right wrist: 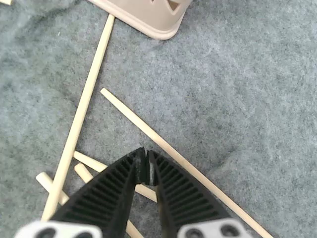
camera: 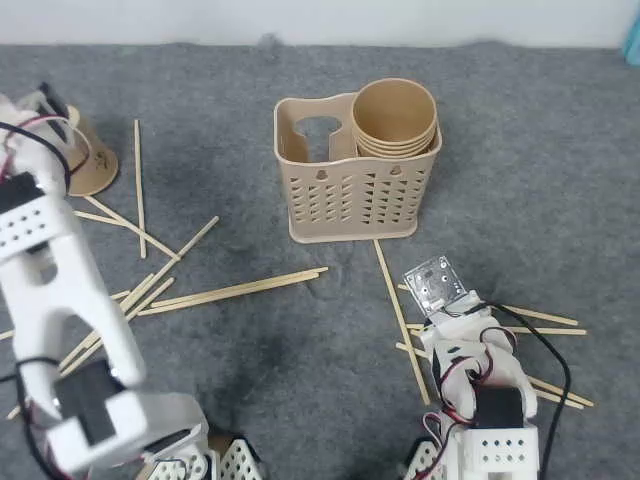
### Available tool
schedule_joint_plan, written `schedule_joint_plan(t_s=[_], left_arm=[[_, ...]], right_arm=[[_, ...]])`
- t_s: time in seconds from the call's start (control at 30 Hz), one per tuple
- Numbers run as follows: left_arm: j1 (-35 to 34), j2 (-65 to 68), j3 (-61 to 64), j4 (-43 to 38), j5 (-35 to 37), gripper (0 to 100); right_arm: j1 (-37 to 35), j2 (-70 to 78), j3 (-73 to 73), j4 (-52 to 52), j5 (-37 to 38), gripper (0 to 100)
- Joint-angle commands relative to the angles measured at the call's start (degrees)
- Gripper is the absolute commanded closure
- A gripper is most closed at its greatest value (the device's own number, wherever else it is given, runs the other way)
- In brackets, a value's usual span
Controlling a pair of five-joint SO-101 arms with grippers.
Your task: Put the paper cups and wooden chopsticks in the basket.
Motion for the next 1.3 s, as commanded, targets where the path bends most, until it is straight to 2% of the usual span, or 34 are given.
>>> schedule_joint_plan(t_s=[0.0,0.37,0.53,0.77,1.0,1.13,1.27], left_arm=[[0.0,4.8,-5.1,-2.0,-0.4,80],[0.4,25.0,-18.1,-1.9,-0.4,80],[1.8,28.0,-20.7,3.8,-0.4,80],[5.1,26.9,-21.6,11.7,-0.3,80],[5.5,17.2,-22.5,20.0,2.5,80],[5.1,11.3,-22.6,20.3,2.5,80],[5.5,10.0,-22.5,17.4,2.5,80]], right_arm=[[0.0,-0.7,1.1,-0.8,1.1,99.0],[0.0,-0.7,1.1,-1.2,1.1,99.0],[0.0,-0.7,1.1,-1.2,1.1,99.0],[0.0,-0.7,1.1,-1.2,1.1,99.0],[0.0,-0.7,1.1,-1.3,1.1,99.0],[0.0,-0.7,1.1,-1.3,1.1,99.0],[0.0,-0.7,1.1,-1.2,1.1,99.0]])
